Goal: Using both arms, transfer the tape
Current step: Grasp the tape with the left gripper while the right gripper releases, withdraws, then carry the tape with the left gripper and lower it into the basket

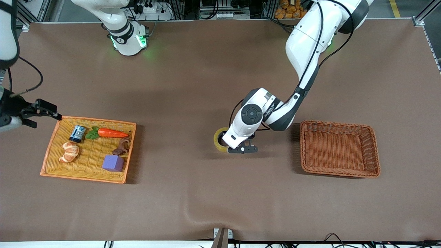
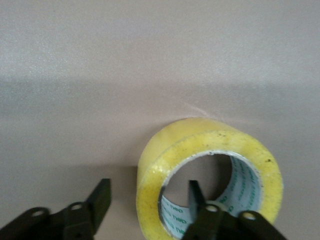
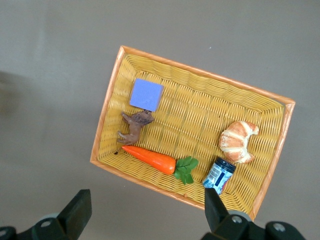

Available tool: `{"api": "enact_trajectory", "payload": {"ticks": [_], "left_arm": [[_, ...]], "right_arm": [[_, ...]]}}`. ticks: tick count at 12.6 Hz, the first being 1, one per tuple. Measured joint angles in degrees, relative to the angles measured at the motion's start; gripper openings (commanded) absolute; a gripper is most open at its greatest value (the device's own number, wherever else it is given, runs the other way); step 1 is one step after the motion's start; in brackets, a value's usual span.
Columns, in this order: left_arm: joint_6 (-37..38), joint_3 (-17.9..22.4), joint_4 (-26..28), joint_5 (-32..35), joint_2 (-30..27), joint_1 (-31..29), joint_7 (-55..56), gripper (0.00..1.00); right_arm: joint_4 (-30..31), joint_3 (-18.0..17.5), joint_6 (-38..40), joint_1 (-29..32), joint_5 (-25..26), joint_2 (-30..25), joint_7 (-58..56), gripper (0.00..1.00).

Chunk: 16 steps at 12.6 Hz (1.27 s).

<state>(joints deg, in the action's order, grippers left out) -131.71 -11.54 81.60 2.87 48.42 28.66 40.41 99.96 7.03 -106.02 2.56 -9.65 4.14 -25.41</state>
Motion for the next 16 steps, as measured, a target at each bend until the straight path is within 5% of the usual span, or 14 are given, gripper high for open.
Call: {"api": "enact_trajectory", "payload": {"ticks": [6,9,13,16], "left_arm": [[1.6,1.6,-0.8,2.0,-1.1,-1.3,-0.3,0.00],[11.0,1.6,-1.1,2.2,-8.6,-7.1,-6.0,0.00],[14.8,-0.4,11.5,2.2,-22.8,-21.1,-22.9,0.00],[13.5,-0.7,18.7,2.2,-24.5,-32.2,-40.7,0.00]], "right_arm": [[0.5,1.2,2.4,-1.3,4.1,-2.0,4.9,1.00],[0.2,0.5,3.3,-1.9,7.2,-3.9,6.6,1.00],[-3.6,-1.1,11.4,-2.3,7.7,-5.3,16.0,1.00],[-3.8,-1.1,12.1,-2.3,7.7,-5.3,16.9,1.00]]}}
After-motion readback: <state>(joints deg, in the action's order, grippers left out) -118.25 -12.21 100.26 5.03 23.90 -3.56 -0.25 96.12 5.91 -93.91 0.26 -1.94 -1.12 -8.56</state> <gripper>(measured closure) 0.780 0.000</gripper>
